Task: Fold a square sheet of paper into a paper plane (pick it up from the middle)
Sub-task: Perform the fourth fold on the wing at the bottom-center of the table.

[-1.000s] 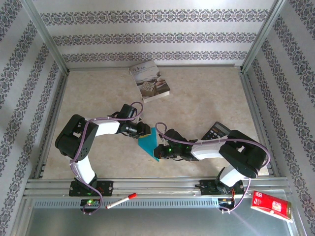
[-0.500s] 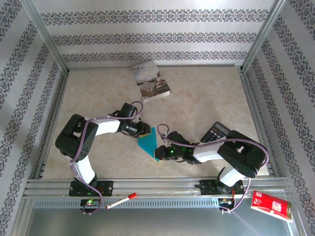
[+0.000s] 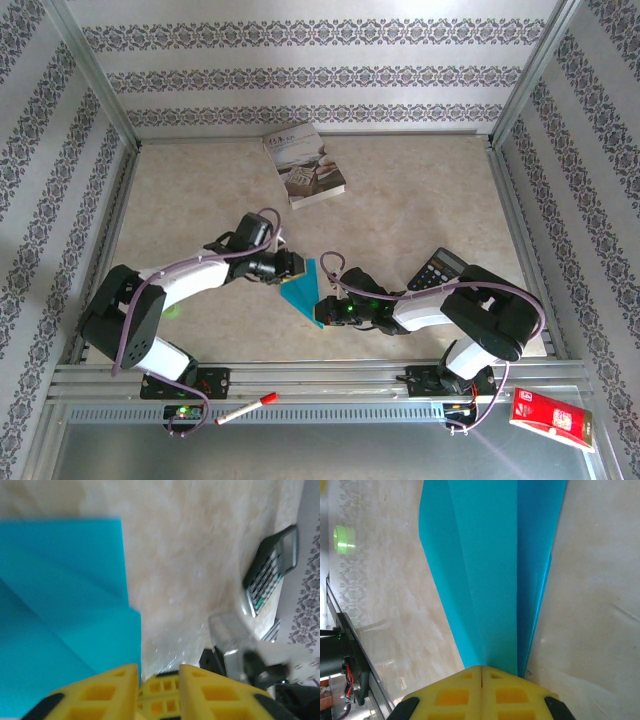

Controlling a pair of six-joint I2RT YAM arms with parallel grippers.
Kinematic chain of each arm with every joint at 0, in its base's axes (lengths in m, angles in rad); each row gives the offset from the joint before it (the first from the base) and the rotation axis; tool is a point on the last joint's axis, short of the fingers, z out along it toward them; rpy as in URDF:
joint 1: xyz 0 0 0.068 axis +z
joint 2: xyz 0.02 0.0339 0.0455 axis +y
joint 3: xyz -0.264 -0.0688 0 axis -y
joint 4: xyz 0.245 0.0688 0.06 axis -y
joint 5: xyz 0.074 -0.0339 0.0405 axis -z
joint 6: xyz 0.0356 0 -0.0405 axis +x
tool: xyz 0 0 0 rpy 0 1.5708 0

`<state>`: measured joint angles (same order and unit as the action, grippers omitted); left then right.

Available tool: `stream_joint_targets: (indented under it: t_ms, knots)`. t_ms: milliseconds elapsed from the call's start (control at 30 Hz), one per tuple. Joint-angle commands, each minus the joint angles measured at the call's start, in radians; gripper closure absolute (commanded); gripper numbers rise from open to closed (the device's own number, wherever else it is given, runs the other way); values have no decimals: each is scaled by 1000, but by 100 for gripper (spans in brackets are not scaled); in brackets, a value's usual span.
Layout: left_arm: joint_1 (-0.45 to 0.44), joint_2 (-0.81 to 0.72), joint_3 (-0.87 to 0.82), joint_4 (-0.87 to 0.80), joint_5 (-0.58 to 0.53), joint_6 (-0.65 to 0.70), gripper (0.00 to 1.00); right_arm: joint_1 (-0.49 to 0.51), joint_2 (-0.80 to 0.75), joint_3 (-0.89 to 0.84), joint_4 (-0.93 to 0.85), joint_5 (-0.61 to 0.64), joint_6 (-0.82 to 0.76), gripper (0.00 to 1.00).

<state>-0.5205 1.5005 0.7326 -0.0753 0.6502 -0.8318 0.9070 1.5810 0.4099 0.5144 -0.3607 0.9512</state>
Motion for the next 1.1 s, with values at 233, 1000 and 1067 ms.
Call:
stream_joint_targets:
  t_ms: [233,1000,1067]
  knots:
    - [-106,95,-61,130,-8,-126,93,11,46,-10,-190,36,32,100]
    - [-117,176,-87,134,-53,-102,96,21,57,22,-377,57,58,100]
    - [-96,184,-89,133,-49,-88,96,21,56,30,-419,60,50,100]
